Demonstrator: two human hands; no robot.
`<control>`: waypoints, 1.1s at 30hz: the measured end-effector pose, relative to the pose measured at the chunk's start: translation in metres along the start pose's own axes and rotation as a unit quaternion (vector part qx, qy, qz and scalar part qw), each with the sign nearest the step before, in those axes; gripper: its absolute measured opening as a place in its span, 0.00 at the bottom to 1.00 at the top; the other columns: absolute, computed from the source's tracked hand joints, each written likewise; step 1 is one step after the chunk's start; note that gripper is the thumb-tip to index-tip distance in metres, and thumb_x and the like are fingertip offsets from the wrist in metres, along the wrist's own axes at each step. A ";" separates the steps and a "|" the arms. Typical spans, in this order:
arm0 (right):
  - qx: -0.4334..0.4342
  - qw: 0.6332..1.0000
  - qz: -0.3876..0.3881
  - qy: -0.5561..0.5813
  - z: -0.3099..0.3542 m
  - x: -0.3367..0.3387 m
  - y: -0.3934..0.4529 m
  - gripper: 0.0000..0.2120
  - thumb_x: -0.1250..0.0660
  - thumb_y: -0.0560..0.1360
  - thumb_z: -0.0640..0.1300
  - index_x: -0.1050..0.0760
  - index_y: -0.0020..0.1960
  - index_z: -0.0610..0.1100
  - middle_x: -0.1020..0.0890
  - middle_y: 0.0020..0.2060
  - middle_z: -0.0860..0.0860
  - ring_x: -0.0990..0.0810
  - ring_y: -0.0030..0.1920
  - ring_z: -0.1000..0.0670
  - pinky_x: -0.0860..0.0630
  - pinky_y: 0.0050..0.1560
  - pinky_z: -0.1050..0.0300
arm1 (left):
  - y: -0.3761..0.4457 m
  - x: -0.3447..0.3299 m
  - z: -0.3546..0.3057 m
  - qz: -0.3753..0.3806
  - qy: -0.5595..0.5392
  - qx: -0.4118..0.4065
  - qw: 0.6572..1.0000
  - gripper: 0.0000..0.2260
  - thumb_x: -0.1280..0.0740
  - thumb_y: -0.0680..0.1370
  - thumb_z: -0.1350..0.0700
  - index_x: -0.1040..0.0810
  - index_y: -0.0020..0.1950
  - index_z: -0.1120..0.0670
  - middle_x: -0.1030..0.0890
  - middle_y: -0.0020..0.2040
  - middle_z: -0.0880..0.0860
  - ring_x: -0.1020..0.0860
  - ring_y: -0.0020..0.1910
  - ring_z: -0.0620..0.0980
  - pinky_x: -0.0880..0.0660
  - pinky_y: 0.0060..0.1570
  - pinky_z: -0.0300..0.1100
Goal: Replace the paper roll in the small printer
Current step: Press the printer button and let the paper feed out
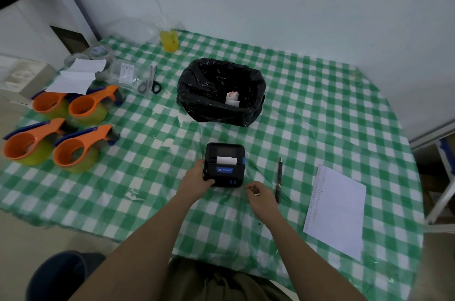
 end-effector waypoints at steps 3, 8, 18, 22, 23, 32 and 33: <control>0.001 1.000 -0.003 0.000 0.000 0.000 0.001 0.06 0.40 0.76 0.37 0.25 0.46 0.45 0.25 0.35 0.52 0.27 0.34 0.51 0.31 0.31 0.61 | 0.000 0.000 0.000 0.001 0.001 0.000 1.000 0.28 0.32 0.74 0.63 0.39 0.71 0.58 0.25 0.65 0.62 0.26 0.65 0.58 0.28 0.61 0.52; 0.000 1.000 0.000 0.009 0.001 0.000 0.002 0.06 0.40 0.76 0.38 0.24 0.47 0.44 0.24 0.37 0.51 0.26 0.34 0.51 0.30 0.32 0.61 | 0.001 0.000 0.001 0.001 -0.002 0.003 1.000 0.28 0.31 0.73 0.62 0.39 0.70 0.57 0.24 0.64 0.62 0.26 0.64 0.58 0.27 0.60 0.52; 0.012 1.000 0.002 0.007 0.003 0.000 0.005 0.06 0.40 0.76 0.37 0.25 0.45 0.46 0.25 0.34 0.53 0.27 0.34 0.53 0.32 0.32 0.62 | 0.001 0.001 0.001 0.002 0.003 0.009 1.000 0.28 0.31 0.73 0.62 0.38 0.70 0.57 0.23 0.63 0.62 0.25 0.63 0.59 0.26 0.59 0.51; 0.007 1.000 0.004 0.003 0.004 -0.001 0.007 0.06 0.39 0.76 0.37 0.24 0.46 0.46 0.24 0.36 0.53 0.26 0.36 0.51 0.28 0.36 0.60 | 0.001 0.001 0.001 0.001 0.006 0.008 1.000 0.28 0.31 0.73 0.62 0.38 0.69 0.57 0.23 0.63 0.62 0.24 0.62 0.59 0.26 0.58 0.51; 0.007 1.000 0.004 0.004 0.004 -0.002 0.007 0.06 0.39 0.76 0.37 0.24 0.46 0.46 0.24 0.36 0.53 0.26 0.35 0.52 0.28 0.36 0.59 | 0.001 0.001 0.001 0.001 0.007 0.009 1.000 0.28 0.31 0.73 0.61 0.38 0.70 0.57 0.23 0.63 0.62 0.25 0.63 0.59 0.26 0.58 0.52; 0.022 1.000 0.004 0.000 0.009 0.000 0.004 0.06 0.39 0.76 0.36 0.25 0.44 0.46 0.25 0.34 0.53 0.27 0.34 0.52 0.28 0.38 0.56 | -0.001 0.001 0.000 0.000 0.003 0.012 1.000 0.29 0.31 0.73 0.61 0.39 0.70 0.56 0.23 0.63 0.62 0.25 0.63 0.59 0.26 0.59 0.52; 0.026 1.000 0.005 -0.003 0.009 0.000 0.004 0.06 0.38 0.76 0.37 0.25 0.44 0.46 0.25 0.34 0.53 0.28 0.33 0.53 0.29 0.36 0.58 | -0.001 0.001 0.000 0.001 0.000 0.011 1.000 0.29 0.31 0.73 0.61 0.39 0.70 0.56 0.23 0.63 0.62 0.24 0.62 0.59 0.26 0.59 0.52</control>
Point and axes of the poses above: each hand's wrist, its own y-axis towards the middle knuckle, its own x-axis out of the back of the hand, z = x × y, the point moved 4 cm from there along y, towards the middle knuckle
